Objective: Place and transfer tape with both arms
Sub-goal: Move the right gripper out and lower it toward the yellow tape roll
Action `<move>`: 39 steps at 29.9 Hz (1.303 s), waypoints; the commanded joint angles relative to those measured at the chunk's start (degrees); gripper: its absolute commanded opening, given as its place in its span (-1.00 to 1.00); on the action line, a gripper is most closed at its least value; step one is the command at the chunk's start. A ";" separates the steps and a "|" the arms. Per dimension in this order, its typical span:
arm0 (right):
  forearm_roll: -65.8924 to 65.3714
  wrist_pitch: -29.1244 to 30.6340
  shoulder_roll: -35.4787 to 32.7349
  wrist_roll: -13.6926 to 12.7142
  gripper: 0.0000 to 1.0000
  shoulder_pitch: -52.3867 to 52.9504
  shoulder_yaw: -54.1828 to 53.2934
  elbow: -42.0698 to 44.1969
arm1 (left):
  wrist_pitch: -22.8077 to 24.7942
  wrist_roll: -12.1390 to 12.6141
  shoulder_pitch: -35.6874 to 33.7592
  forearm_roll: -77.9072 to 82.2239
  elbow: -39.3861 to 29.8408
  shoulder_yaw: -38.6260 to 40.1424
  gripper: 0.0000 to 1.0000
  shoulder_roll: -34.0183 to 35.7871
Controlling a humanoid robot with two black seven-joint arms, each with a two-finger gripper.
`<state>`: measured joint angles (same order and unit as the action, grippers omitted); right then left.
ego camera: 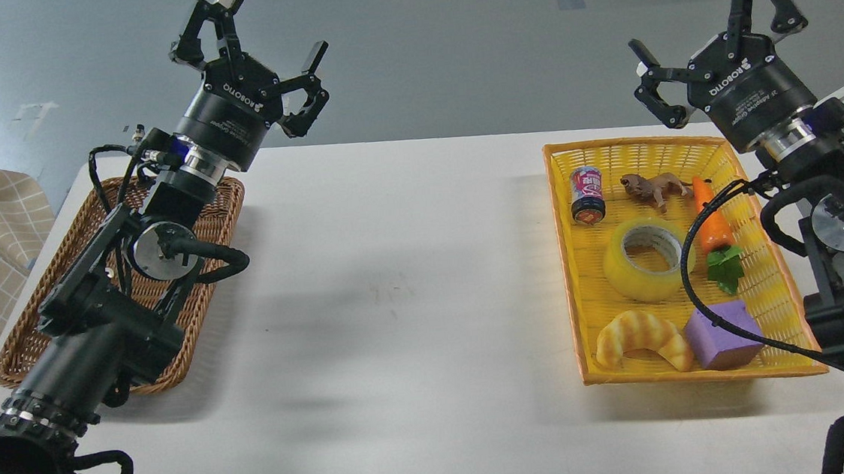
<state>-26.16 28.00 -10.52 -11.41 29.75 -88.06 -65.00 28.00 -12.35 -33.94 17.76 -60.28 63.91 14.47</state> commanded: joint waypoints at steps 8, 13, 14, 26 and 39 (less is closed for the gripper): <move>-3.53 0.00 -13.19 0.07 1.00 -1.36 5.78 -5.74 | 0.00 -0.05 -0.17 0.00 -0.10 0.08 0.96 -0.23; -8.55 0.00 -17.69 0.07 1.00 -2.07 8.42 -9.00 | 0.00 -0.05 -0.25 0.00 -0.19 0.08 0.96 -0.14; -10.12 0.00 -18.65 0.07 1.00 -2.07 9.39 -9.62 | 0.00 -0.05 -0.25 0.00 -0.19 0.08 0.96 -0.14; -38.05 0.00 -22.97 0.07 1.00 -3.21 11.50 -16.47 | 0.00 -0.05 -0.25 0.00 -0.19 0.08 0.96 -0.14; -69.63 0.00 -21.48 0.07 1.00 -5.67 11.77 -19.47 | 0.00 0.04 -0.34 0.00 -0.28 -0.01 0.95 -0.14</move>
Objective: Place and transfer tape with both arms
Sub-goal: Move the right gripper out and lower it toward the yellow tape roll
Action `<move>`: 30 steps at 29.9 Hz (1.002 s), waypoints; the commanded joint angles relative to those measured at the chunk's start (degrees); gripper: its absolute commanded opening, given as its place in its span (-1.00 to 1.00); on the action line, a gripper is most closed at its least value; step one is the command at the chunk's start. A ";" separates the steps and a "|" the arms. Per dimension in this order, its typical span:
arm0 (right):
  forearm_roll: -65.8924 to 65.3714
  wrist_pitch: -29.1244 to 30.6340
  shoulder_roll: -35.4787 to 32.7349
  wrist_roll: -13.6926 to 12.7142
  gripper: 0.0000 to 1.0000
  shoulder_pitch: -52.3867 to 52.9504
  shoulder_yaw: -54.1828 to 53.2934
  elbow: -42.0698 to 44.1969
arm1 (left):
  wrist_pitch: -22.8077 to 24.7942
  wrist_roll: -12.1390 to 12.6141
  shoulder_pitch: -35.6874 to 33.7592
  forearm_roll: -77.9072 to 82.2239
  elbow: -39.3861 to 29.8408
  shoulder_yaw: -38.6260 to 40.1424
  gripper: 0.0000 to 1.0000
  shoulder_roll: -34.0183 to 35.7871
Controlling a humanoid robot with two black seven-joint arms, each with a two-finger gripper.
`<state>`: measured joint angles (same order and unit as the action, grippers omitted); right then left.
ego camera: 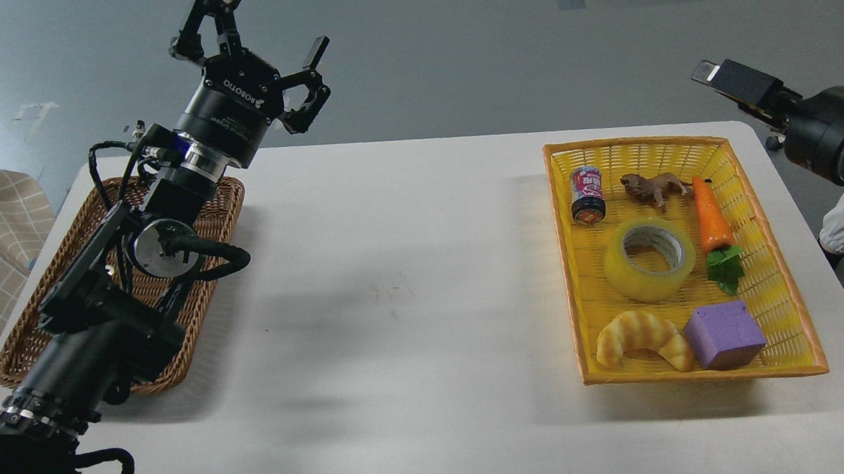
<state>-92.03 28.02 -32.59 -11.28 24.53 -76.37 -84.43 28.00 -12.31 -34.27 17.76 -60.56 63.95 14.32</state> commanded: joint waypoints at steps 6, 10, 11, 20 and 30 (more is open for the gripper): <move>-9.48 -0.02 1.30 -0.06 1.00 -2.12 0.26 0.14 | 0.00 0.00 -0.01 0.00 0.00 -0.05 0.96 0.09; -9.65 -0.02 0.95 0.03 1.00 -2.74 2.36 0.05 | 0.00 0.00 -0.01 0.00 0.00 -0.05 0.96 0.00; -9.66 -0.02 0.68 0.03 1.00 -2.74 2.89 0.05 | 0.00 0.00 -0.01 0.00 0.00 -0.05 0.96 0.00; -12.55 -0.02 -2.66 0.20 1.00 -0.98 11.86 0.40 | 0.00 0.00 -0.01 0.00 0.00 -0.05 0.95 0.26; -21.16 -0.02 -2.83 0.64 1.00 3.59 20.20 5.23 | 0.00 -0.09 -0.01 0.00 0.09 -0.05 0.95 0.27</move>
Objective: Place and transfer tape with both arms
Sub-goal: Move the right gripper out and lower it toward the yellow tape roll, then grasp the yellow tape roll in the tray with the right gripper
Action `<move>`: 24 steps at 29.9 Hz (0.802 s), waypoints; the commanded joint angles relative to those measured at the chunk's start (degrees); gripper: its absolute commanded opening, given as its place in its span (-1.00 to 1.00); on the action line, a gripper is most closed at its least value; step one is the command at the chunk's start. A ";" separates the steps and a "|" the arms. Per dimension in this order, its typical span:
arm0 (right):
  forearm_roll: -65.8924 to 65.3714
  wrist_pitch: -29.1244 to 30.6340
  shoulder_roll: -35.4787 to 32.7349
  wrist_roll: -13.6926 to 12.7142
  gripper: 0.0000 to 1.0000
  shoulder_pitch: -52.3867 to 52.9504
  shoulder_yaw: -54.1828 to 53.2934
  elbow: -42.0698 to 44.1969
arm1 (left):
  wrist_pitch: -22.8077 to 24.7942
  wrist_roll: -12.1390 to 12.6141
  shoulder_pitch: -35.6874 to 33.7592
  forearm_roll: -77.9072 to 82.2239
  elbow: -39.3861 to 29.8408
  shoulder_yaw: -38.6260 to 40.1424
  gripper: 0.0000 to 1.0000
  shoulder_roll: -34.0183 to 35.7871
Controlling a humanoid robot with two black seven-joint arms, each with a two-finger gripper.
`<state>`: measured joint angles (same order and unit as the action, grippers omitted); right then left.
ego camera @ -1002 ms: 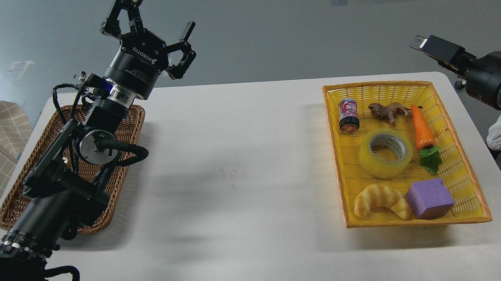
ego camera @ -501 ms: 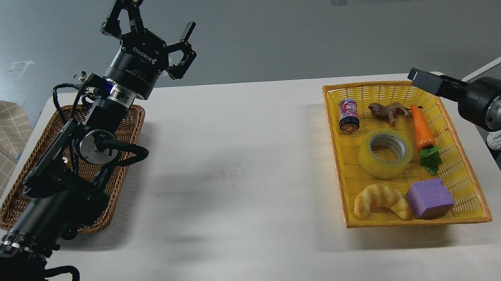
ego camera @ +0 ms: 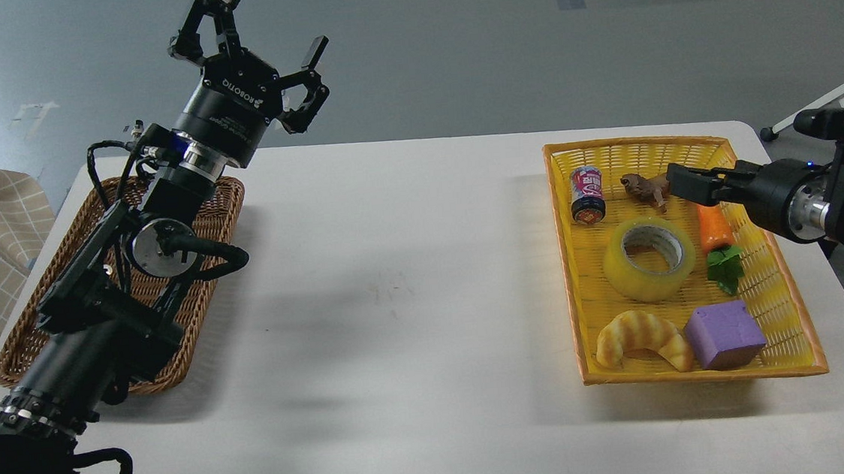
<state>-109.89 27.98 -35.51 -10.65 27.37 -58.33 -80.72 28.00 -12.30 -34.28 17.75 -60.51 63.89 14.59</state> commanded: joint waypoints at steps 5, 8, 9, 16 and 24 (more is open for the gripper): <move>-4.37 0.02 0.09 0.01 1.00 1.10 5.94 2.06 | 0.00 -0.09 0.09 0.00 0.04 0.00 0.96 0.00; -4.37 0.02 0.44 0.01 1.00 1.10 7.53 2.15 | 0.00 0.00 0.18 0.00 0.04 0.00 0.96 -0.18; -4.37 0.02 0.53 0.01 1.00 1.10 8.14 2.15 | 0.00 0.00 0.18 0.00 0.04 0.00 0.95 -0.18; -4.46 0.02 1.76 0.01 1.00 1.36 8.85 4.51 | 0.00 0.00 0.18 0.00 0.04 0.00 0.95 -0.27; -4.46 0.02 2.55 0.01 0.97 3.21 12.71 7.33 | 0.00 0.00 0.27 0.00 0.04 0.00 0.96 -0.36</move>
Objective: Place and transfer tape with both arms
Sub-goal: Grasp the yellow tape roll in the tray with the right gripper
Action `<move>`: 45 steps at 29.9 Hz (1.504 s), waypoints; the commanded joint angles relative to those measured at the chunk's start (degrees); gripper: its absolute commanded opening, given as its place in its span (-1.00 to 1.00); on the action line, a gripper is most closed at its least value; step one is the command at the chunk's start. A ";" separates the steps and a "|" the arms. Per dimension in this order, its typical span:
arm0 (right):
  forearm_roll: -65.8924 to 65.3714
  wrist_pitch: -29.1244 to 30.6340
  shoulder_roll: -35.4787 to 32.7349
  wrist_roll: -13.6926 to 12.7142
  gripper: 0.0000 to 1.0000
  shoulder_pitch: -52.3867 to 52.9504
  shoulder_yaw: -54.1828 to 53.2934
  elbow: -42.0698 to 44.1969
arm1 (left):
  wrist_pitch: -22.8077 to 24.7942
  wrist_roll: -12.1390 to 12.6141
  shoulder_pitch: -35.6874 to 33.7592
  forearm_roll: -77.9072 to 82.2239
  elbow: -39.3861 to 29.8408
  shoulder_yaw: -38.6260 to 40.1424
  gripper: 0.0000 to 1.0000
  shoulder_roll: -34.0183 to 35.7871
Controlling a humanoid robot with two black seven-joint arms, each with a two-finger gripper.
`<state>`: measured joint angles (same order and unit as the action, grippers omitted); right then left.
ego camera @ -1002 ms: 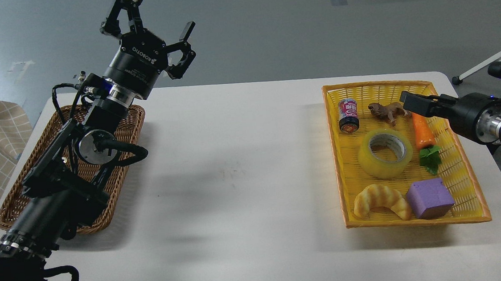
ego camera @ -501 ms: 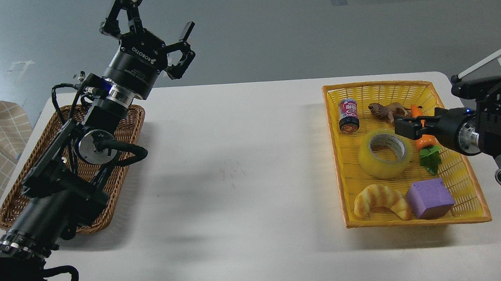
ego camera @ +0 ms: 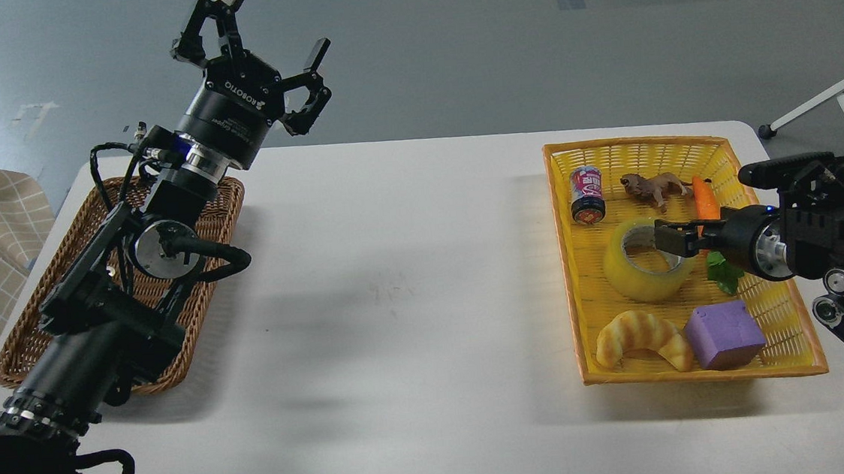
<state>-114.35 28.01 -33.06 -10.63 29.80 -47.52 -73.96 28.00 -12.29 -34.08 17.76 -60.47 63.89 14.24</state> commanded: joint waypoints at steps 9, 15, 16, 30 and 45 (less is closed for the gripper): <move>0.01 -0.01 1.94 0.00 0.91 2.45 4.81 4.61 | 0.00 -0.01 -0.03 0.00 0.00 0.00 0.96 0.17; 0.01 -0.01 2.91 0.00 0.69 3.42 5.16 5.58 | 0.00 -0.01 0.06 0.00 0.00 0.00 0.95 0.00; 0.09 -0.01 2.91 0.00 0.63 3.51 5.24 5.58 | 0.00 -0.01 0.06 0.00 0.00 0.00 0.96 0.09; 0.36 -0.01 3.96 0.08 0.17 3.68 5.33 8.13 | 0.00 -0.01 -0.29 0.00 0.00 0.00 0.95 0.26; 0.88 -0.01 4.14 0.00 -1.00 4.39 5.25 8.65 | 0.00 -0.01 -0.47 0.00 0.17 -0.44 0.96 0.17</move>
<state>-113.67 27.99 -28.85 -10.62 34.04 -42.18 -65.39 28.00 -12.32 -34.54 17.75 -60.23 63.79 14.40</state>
